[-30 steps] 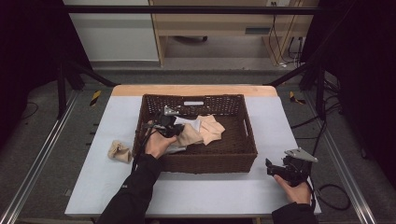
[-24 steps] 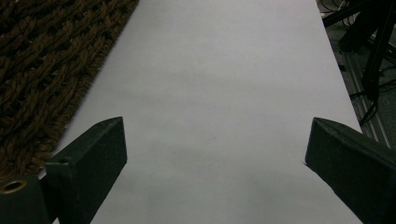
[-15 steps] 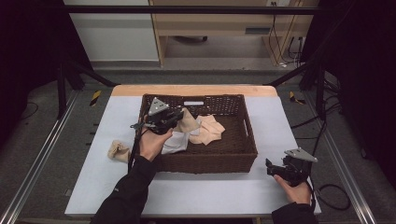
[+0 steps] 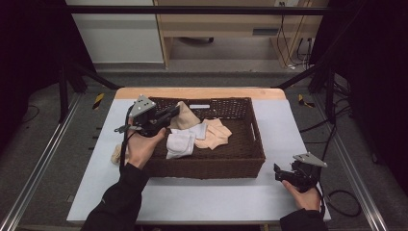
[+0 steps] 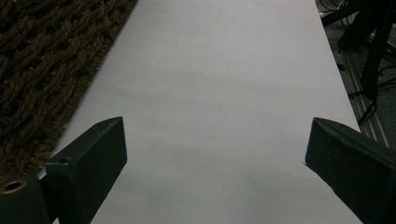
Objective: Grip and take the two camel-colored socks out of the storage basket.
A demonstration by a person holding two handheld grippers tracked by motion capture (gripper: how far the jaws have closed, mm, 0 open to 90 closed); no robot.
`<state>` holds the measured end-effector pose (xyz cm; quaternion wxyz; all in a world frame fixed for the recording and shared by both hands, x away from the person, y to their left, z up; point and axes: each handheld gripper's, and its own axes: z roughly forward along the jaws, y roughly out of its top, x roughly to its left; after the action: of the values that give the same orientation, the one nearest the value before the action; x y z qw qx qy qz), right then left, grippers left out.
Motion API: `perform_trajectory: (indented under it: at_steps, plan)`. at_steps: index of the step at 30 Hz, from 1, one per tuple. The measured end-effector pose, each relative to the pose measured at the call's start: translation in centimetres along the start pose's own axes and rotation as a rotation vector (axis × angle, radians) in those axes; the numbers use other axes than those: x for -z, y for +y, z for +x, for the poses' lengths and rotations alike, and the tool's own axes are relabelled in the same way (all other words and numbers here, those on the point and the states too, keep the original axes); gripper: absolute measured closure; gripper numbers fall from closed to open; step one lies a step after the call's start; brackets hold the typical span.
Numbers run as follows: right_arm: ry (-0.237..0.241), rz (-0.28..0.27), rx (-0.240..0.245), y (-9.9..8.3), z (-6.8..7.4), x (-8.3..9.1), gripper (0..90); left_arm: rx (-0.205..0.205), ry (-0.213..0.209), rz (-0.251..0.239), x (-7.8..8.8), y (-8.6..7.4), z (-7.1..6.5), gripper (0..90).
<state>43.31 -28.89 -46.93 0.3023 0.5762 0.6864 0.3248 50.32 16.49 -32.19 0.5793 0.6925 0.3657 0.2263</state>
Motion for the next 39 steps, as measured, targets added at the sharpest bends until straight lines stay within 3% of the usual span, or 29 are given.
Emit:
perform_trajectory:
  at_steps: [6,15,24,33,39]
  plan:
    - [0.0,0.003,-0.002,0.0,0.0,0.0,5.8,0.015,0.004,-0.042,2.4,0.4,0.4,85.2]
    - [-0.005,0.007,0.0,0.0,0.0,0.0,5.8,0.038,0.032,-0.105,7.1,0.1,2.6,85.2]
    - [-0.008,0.009,-0.002,0.0,0.0,0.0,5.8,0.043,0.094,-0.129,10.0,-0.3,4.5,85.1]
    - [-0.011,0.014,0.004,0.0,0.0,-0.1,5.8,0.087,0.149,-0.155,12.6,-2.0,6.9,85.1]
    - [-0.013,0.015,0.011,-0.1,0.0,-0.1,5.9,0.115,0.221,-0.157,13.9,-2.8,8.8,85.1]
